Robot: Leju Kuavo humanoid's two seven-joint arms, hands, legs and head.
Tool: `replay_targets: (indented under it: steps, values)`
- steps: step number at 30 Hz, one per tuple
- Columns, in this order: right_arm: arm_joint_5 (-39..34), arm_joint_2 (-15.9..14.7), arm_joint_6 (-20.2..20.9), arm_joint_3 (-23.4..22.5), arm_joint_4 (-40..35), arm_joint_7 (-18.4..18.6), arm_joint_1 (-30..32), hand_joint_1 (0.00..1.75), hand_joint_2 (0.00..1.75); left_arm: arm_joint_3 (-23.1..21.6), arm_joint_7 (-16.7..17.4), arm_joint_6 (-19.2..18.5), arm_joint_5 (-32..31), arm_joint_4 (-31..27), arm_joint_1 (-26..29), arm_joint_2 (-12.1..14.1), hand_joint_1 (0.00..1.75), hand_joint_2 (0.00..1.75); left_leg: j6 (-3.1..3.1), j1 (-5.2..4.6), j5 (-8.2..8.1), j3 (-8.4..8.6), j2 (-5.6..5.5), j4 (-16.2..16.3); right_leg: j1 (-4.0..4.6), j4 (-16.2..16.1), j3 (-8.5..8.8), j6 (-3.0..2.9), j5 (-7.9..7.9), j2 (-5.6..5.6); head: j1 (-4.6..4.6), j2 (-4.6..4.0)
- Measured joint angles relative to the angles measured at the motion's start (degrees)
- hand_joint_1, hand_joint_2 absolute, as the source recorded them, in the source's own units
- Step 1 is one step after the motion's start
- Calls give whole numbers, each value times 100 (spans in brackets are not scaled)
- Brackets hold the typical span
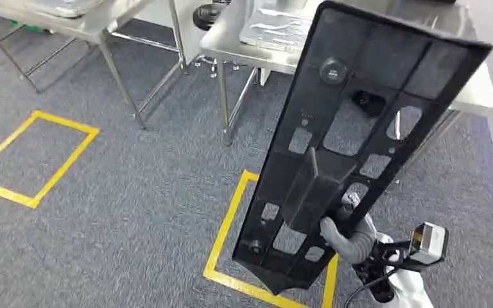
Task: Take the parts from the cabinet and place them on the table.
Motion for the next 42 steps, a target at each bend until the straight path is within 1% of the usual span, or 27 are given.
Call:
replay_targets:
  steps: [2, 3, 5, 6, 7, 11, 12, 13, 14, 16, 17, 18, 19, 21, 22, 23, 26, 27, 29, 30, 32, 33, 34, 36, 37, 38, 42]
  values:
    - [0, 0, -98, 0, -2, 94, 21, 169, 175, 0, 135, -74, -94, 0, 49, -13, 0, 175, -19, 0, -168, -364, -29, 656, 12, 15, 0, -6, -6, 139, 0, 2]
    - [18, -4, -142, 0, -15, 129, 71, 169, 175, 0, 180, -94, -125, 0, 65, -20, 0, 175, -15, 0, -52, -385, -29, 623, 13, 29, 7, -3, -19, 207, 0, 2]
    - [20, -26, -208, -18, -94, 144, 213, 169, 175, -2, 254, -107, -164, 0, 67, -37, 0, 175, 4, 6, 487, -69, -64, -182, 7, 73, 23, 33, -58, 343, 2, 0]
    - [18, -42, -210, -26, -158, 144, 269, 169, 175, -2, 276, -107, -166, 0, 67, -41, 0, 175, 16, 22, 757, 167, -182, -725, 3, 105, 30, 57, -83, 404, 2, 2]
    - [18, -59, -208, -37, -201, 142, 310, 169, 175, -2, 287, -107, -171, 2, 79, -44, 0, 175, 43, 48, 724, 292, -451, -968, -2, 125, 6, 81, -104, 453, 2, 0]
    - [9, -131, -221, -103, -328, 136, 458, 169, 175, -11, 309, -125, -188, 2, 54, -81, 0, 175, 177, -12, 730, 313, -297, -1027, -22, 110, -50, 249, -78, 647, 2, 0]
    - [7, -164, -221, -120, -359, 136, 491, 169, 175, -18, 267, -131, -203, 0, 52, -120, 0, 175, 230, 35, 767, 336, -230, -1099, -28, 141, -46, 272, -103, 614, 2, 0]
    - [2, -186, -225, -142, -383, 136, 516, 169, 175, -22, 203, -129, -217, 0, 48, -120, 0, 175, 259, 25, 771, 356, -176, -1125, -9, 272, -97, 293, -194, 326, 2, 0]
    - [2, -219, -230, -155, -400, 136, 510, 169, 175, -26, 120, -122, -217, 0, 52, -120, 0, 175, 296, 20, 769, 361, -114, -1129, -8, 616, -273, 312, -402, 143, 2, 0]
    - [2, -232, -228, -155, -411, 147, 533, 169, 175, -28, -15, -105, -217, 0, 69, -131, 0, 175, 313, -4, 755, 358, 20, -1128, -32, 1563, -752, 359, -823, 24, 2, 2]
    - [2, -234, -223, -153, -411, 149, 546, 169, 175, -28, -72, -96, -214, 0, 68, -138, 0, 175, 318, -10, 743, 357, 90, -1125, -38, 1884, -924, 373, -898, 7, 2, 2]
    - [2, -245, -214, -153, -411, 157, 546, 169, 175, -28, -116, -85, -203, 0, 64, -144, 0, 175, 313, -13, 735, 364, 152, -1124, -39, 1906, -947, 377, -830, -3, 2, 0]
    - [0, -256, -203, -153, -411, 170, 537, 169, 175, -28, -148, -70, -197, 0, 58, -149, 0, 175, 309, -17, 725, 377, 213, -1124, -37, 1673, -834, 372, -654, -22, 2, 0]
    - [0, -262, -210, -153, -411, 206, 487, 169, 175, -28, -196, -50, -197, 0, 40, -166, 0, 175, 290, -29, 698, 425, 329, -1126, -19, 608, -268, 311, -146, -149, 2, 0]
    - [0, -264, -230, -153, -417, 219, 456, 169, 175, -31, -203, -42, -197, 0, 30, -177, 0, 175, 275, -40, 685, 451, 377, -1127, 21, 130, -4, 244, -43, -401, 2, 0]
    - [0, -269, -247, -149, -422, 234, 426, 169, 175, -31, -203, -37, -199, 0, 22, -188, 0, 175, 238, -82, 661, 456, 425, -1117, 58, 90, -13, 205, -77, -414, 2, 2]
    - [-2, -300, -306, -151, -453, 256, 423, 169, 175, -33, -161, -35, -201, 0, 4, -199, 0, 175, 155, -58, 644, 505, 549, -1154, 83, 92, -41, 142, -72, -246, 2, 0]
    - [-2, -310, -315, -155, -488, 267, 430, 169, 175, -33, -131, -35, -201, 0, -12, -208, 0, 175, 103, -101, 618, 532, 621, -1164, 43, 4, 25, 100, -27, -169, 0, 2]
    - [-2, -310, -313, -151, -547, 273, 410, 169, 175, -33, -72, -35, -197, 0, -15, -203, 0, 175, 73, -48, 353, 391, 165, -763, -10, -53, 63, 59, 10, -92, 0, 0]
    - [0, -313, -313, -151, -553, 282, 400, 169, 175, -33, -39, -40, -188, 0, -7, -203, 0, 175, 59, -37, 126, 195, 46, -334, -13, -53, 64, 40, 8, -32, 0, 0]
    - [2, -313, -313, -149, -553, 293, 405, 169, 175, -31, 3, -44, -177, 0, 26, -205, 0, 175, 32, -32, -196, -246, -29, 535, -6, -40, 59, 28, 0, 104, 0, 0]
    - [2, -313, -313, -146, -553, 293, 405, 169, 175, -31, 22, -46, -175, 0, 40, -205, 0, 175, 27, -31, -155, -331, -30, 654, -5, -29, 60, 32, -3, 182, 0, 2]
    - [2, -313, -311, -144, -553, 295, 403, 169, 175, -28, 24, -46, -173, 0, 44, -205, 0, 175, 29, -30, 31, -285, -31, 483, -7, -13, 66, 40, -15, 259, 0, 0]
    - [2, -315, -308, -144, -549, 295, 389, 169, 175, -28, 27, -44, -162, 0, 33, -205, 0, 175, 43, -18, 597, 96, -89, -429, -17, 42, 76, 80, -52, 402, 0, 0]
    - [2, -315, -308, -144, -549, 295, 376, 169, 175, -28, 24, -39, -160, 0, 32, -205, 0, 175, 57, -1, 803, 291, -246, -899, -22, 79, 71, 106, -80, 460, 0, 0]
    - [0, -319, -306, -146, -549, 293, 360, 169, 175, -28, 20, -40, -153, 0, 36, -205, 0, 175, 84, 3, 678, 350, -457, -1032, 10, 114, 34, 145, -101, 511, 0, 0]
    - [-48, -356, -319, -153, -546, 275, 346, 169, 175, -26, -8, -31, -129, 0, 14, -231, 0, 175, 245, -11, 737, 361, -268, -1071, -32, 93, -18, 297, -66, 697, 0, 0]
